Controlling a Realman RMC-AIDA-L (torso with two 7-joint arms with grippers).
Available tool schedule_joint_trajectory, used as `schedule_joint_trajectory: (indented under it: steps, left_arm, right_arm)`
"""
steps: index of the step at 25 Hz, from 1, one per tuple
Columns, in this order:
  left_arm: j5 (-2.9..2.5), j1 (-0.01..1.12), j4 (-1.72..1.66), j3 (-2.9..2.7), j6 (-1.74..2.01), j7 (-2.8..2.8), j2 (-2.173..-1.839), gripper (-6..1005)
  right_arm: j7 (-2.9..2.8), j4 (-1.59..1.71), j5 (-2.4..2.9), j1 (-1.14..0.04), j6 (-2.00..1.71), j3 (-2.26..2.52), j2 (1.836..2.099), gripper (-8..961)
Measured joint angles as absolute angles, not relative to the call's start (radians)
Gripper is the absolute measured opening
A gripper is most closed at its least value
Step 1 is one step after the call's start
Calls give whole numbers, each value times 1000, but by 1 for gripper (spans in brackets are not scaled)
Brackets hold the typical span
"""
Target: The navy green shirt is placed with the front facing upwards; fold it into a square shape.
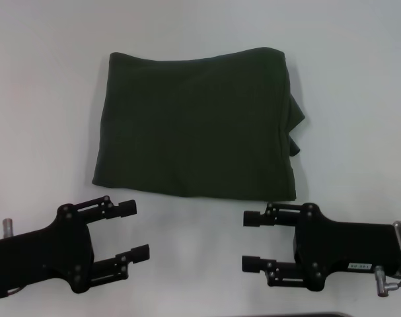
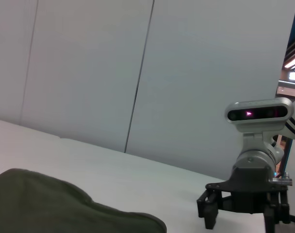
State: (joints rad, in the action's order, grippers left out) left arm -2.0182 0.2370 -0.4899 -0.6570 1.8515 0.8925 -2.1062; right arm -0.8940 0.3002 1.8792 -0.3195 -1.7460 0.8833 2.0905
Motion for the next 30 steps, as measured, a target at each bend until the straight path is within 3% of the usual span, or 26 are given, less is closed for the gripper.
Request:
schedule_joint_trajectory:
  steps: [30]
  left_arm:
    - [-2046, 237, -488, -646, 1839, 941, -2087, 692]
  right_arm:
    - [-887, 281, 1879, -324, -1743, 910, 2090, 703]
